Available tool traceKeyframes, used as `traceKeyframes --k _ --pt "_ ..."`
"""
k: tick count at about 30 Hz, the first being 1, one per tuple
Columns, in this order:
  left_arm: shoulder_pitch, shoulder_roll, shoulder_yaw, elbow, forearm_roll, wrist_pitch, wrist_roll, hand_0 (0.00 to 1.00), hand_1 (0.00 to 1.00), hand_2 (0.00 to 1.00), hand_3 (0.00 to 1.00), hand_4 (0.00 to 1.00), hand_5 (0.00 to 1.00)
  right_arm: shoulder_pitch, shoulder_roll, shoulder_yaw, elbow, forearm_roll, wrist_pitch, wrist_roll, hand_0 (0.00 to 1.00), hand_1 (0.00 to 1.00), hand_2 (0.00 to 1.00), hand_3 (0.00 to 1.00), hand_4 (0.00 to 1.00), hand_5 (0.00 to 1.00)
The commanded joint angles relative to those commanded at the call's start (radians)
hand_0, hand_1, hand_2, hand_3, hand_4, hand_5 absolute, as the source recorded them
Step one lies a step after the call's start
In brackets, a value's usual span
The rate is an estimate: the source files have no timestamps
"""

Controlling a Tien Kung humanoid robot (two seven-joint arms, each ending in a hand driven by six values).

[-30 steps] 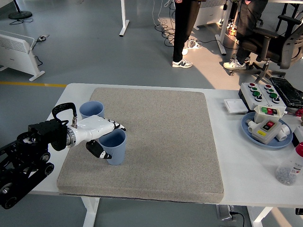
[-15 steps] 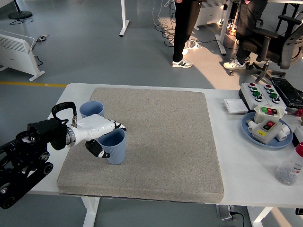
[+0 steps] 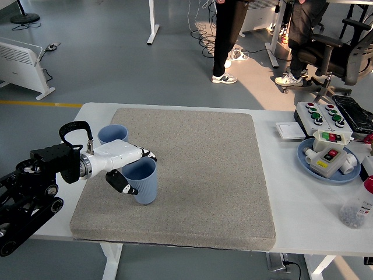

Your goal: Push cup pick cup insert cup

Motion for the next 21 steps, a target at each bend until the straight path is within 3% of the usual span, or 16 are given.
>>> traceKeyframes --k 11,21 --pt "-0.018 0.030 -0.013 -0.032 -0.080 -0.048 0.011 0.369 0.532 0.600 0.515 0.663 0.067 0.001 -0.003 -0.003 0.001 0.005 -0.002 0.000 0.523 0.544 0.619 0.565 0.114 0.443" --pt "-0.067 0.094 -0.011 -0.098 -0.149 -0.088 0.019 0.374 0.530 0.580 0.512 0.648 0.052 0.000 -0.006 -0.003 0.002 0.011 -0.005 0.000 0.523 0.544 0.620 0.565 0.114 0.444"
